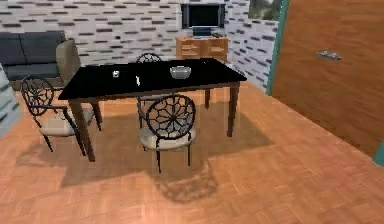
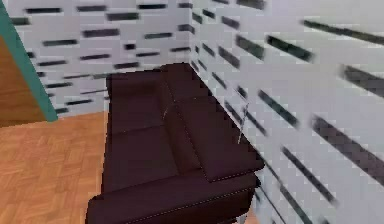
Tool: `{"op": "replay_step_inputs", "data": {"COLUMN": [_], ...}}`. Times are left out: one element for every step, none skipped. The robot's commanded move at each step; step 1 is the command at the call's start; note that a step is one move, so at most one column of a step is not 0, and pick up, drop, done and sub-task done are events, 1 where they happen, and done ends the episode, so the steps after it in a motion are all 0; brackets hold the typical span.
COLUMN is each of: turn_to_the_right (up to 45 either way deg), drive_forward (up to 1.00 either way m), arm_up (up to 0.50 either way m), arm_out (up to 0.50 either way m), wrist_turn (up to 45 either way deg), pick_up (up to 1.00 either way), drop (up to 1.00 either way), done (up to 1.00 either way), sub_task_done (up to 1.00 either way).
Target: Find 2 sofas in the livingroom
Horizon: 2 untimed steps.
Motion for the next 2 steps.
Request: {"op": "replay_step_inputs", "data": {"turn_to_the_right": [-27.0, 0.0], "drive_forward": [0.00, 0.75], "arm_up": [0.00, 0.00], "arm_out": [0.00, 0.00], "wrist_turn": [0.0, 0.0], "pick_up": [0.00, 0.00], "drop": [0.00, 0.00], "done": [0.00, 0.00], "sub_task_done": [0.00, 0.00]}}
